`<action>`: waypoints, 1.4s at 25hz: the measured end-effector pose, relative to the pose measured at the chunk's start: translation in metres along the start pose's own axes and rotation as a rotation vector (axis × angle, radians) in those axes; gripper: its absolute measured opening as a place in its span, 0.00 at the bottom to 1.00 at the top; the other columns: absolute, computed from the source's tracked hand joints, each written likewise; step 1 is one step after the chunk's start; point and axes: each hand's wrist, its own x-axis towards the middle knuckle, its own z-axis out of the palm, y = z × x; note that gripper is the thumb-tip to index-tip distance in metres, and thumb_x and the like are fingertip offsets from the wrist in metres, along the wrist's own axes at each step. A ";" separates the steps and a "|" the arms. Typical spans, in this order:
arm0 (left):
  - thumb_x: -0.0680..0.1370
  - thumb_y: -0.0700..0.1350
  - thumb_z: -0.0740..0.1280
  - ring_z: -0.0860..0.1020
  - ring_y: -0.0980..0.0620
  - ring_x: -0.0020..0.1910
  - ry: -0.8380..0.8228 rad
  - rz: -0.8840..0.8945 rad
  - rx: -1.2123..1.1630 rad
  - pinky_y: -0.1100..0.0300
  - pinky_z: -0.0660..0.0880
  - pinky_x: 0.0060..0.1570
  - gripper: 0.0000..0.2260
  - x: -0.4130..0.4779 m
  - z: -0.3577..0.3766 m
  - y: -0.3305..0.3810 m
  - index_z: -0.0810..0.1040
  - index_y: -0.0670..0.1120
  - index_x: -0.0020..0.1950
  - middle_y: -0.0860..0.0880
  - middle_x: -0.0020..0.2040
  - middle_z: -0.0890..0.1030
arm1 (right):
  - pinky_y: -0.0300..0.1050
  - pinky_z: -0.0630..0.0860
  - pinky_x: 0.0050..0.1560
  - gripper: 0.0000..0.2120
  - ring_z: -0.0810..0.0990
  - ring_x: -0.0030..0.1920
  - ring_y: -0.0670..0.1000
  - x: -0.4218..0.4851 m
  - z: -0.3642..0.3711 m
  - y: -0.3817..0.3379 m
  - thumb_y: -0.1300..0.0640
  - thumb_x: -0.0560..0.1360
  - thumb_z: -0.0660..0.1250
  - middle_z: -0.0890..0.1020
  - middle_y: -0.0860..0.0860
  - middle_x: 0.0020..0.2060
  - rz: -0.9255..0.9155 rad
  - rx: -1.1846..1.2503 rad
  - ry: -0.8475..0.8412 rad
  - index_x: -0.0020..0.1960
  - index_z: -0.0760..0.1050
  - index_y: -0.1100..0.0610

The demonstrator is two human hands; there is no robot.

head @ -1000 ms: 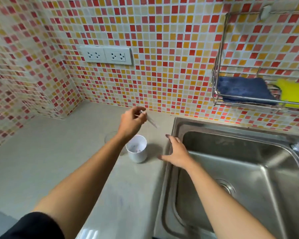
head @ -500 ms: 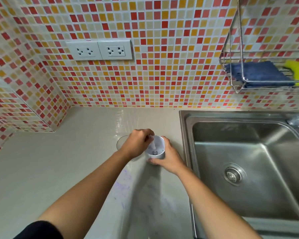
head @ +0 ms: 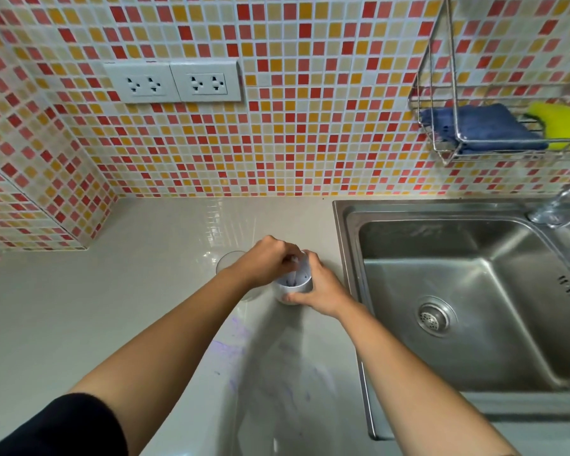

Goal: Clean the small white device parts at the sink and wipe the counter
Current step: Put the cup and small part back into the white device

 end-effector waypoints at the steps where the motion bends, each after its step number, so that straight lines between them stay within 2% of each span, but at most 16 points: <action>1: 0.77 0.40 0.65 0.80 0.45 0.48 -0.020 0.006 0.027 0.57 0.75 0.48 0.11 0.002 0.000 0.002 0.81 0.43 0.57 0.44 0.51 0.84 | 0.48 0.73 0.58 0.44 0.74 0.58 0.51 0.000 0.000 0.001 0.48 0.59 0.78 0.73 0.49 0.62 -0.002 -0.006 0.000 0.68 0.57 0.48; 6: 0.75 0.40 0.66 0.78 0.44 0.47 -0.049 -0.046 0.075 0.55 0.76 0.47 0.09 0.003 -0.001 0.002 0.81 0.43 0.54 0.43 0.48 0.84 | 0.49 0.74 0.57 0.45 0.75 0.57 0.51 0.002 0.001 0.003 0.47 0.58 0.78 0.74 0.49 0.60 -0.005 0.007 -0.005 0.67 0.57 0.46; 10: 0.76 0.40 0.66 0.78 0.44 0.48 -0.096 -0.086 0.070 0.53 0.77 0.49 0.11 0.004 -0.003 0.006 0.81 0.41 0.56 0.42 0.50 0.83 | 0.48 0.74 0.56 0.44 0.75 0.58 0.50 0.003 -0.001 0.002 0.48 0.59 0.78 0.74 0.48 0.61 -0.009 0.025 -0.004 0.68 0.57 0.46; 12: 0.75 0.41 0.68 0.79 0.47 0.51 -0.030 -0.138 -0.095 0.56 0.78 0.52 0.14 -0.001 -0.010 0.005 0.79 0.42 0.61 0.44 0.55 0.82 | 0.46 0.73 0.58 0.48 0.72 0.60 0.48 0.001 0.000 0.002 0.48 0.59 0.78 0.71 0.45 0.63 -0.016 0.048 0.012 0.71 0.55 0.47; 14: 0.75 0.41 0.68 0.79 0.50 0.56 0.128 -0.253 -0.344 0.58 0.76 0.57 0.19 -0.010 -0.026 -0.006 0.74 0.44 0.66 0.46 0.61 0.79 | 0.43 0.70 0.59 0.52 0.69 0.61 0.45 -0.002 0.002 0.002 0.49 0.58 0.80 0.69 0.42 0.63 -0.009 0.104 0.053 0.72 0.52 0.49; 16: 0.74 0.38 0.67 0.73 0.48 0.65 0.202 -0.365 -0.393 0.54 0.72 0.62 0.27 -0.023 -0.036 -0.030 0.67 0.48 0.72 0.46 0.68 0.73 | 0.39 0.67 0.58 0.52 0.68 0.61 0.44 -0.005 0.008 0.009 0.52 0.57 0.81 0.68 0.42 0.62 0.018 0.160 0.086 0.72 0.53 0.49; 17: 0.72 0.39 0.69 0.68 0.46 0.69 0.139 -0.417 -0.339 0.51 0.70 0.64 0.32 -0.031 -0.035 -0.043 0.61 0.50 0.75 0.46 0.73 0.67 | 0.37 0.67 0.56 0.50 0.69 0.61 0.44 -0.006 0.012 0.014 0.54 0.56 0.82 0.69 0.43 0.61 0.022 0.183 0.095 0.69 0.56 0.48; 19: 0.70 0.46 0.73 0.56 0.43 0.75 -0.096 -0.489 -0.200 0.47 0.64 0.68 0.44 -0.047 -0.024 -0.060 0.48 0.53 0.77 0.47 0.78 0.53 | 0.34 0.69 0.51 0.42 0.73 0.60 0.48 -0.004 0.021 0.018 0.57 0.56 0.82 0.73 0.46 0.59 0.025 0.222 0.112 0.62 0.61 0.47; 21: 0.67 0.50 0.76 0.53 0.43 0.76 -0.193 -0.521 -0.200 0.49 0.62 0.70 0.50 -0.057 -0.002 -0.064 0.44 0.52 0.77 0.46 0.78 0.49 | 0.33 0.71 0.45 0.37 0.76 0.55 0.46 -0.002 0.025 0.017 0.58 0.57 0.81 0.76 0.47 0.56 0.052 0.257 0.145 0.58 0.64 0.49; 23: 0.67 0.48 0.77 0.62 0.42 0.72 -0.063 -0.560 -0.292 0.53 0.67 0.66 0.48 -0.059 0.013 -0.061 0.49 0.49 0.77 0.43 0.76 0.56 | 0.34 0.73 0.43 0.35 0.76 0.51 0.43 -0.003 0.019 0.017 0.57 0.57 0.81 0.77 0.47 0.54 0.087 0.325 0.168 0.58 0.65 0.50; 26: 0.66 0.48 0.77 0.70 0.44 0.66 0.092 -0.532 -0.418 0.54 0.73 0.60 0.45 -0.048 0.021 -0.042 0.54 0.47 0.75 0.45 0.71 0.65 | 0.46 0.78 0.47 0.39 0.77 0.52 0.49 -0.011 -0.008 0.031 0.49 0.52 0.80 0.76 0.50 0.55 0.145 0.320 0.288 0.57 0.64 0.49; 28: 0.65 0.49 0.77 0.71 0.45 0.64 0.066 -0.476 -0.444 0.56 0.74 0.57 0.44 -0.036 0.028 -0.026 0.56 0.46 0.74 0.47 0.69 0.68 | 0.42 0.75 0.45 0.39 0.75 0.52 0.50 -0.021 -0.037 0.038 0.48 0.50 0.78 0.72 0.50 0.55 0.157 0.191 0.328 0.57 0.64 0.48; 31: 0.65 0.49 0.77 0.71 0.45 0.63 0.021 -0.431 -0.436 0.57 0.72 0.57 0.41 -0.023 0.045 -0.008 0.59 0.47 0.73 0.45 0.68 0.68 | 0.33 0.69 0.42 0.37 0.73 0.52 0.50 -0.034 -0.079 0.038 0.55 0.53 0.79 0.66 0.49 0.53 0.087 -0.117 0.253 0.58 0.67 0.49; 33: 0.65 0.49 0.77 0.71 0.45 0.64 0.023 -0.434 -0.453 0.58 0.71 0.57 0.41 -0.019 0.052 -0.006 0.59 0.48 0.72 0.45 0.68 0.69 | 0.36 0.71 0.48 0.39 0.71 0.53 0.50 -0.036 -0.098 0.028 0.56 0.54 0.79 0.64 0.47 0.54 0.039 -0.285 0.168 0.62 0.68 0.51; 35: 0.66 0.49 0.77 0.71 0.46 0.64 0.028 -0.431 -0.470 0.59 0.70 0.56 0.41 -0.018 0.056 -0.007 0.59 0.48 0.72 0.45 0.68 0.70 | 0.44 0.73 0.54 0.41 0.67 0.55 0.49 -0.034 -0.104 0.014 0.54 0.54 0.79 0.62 0.45 0.54 -0.014 -0.421 0.086 0.64 0.67 0.50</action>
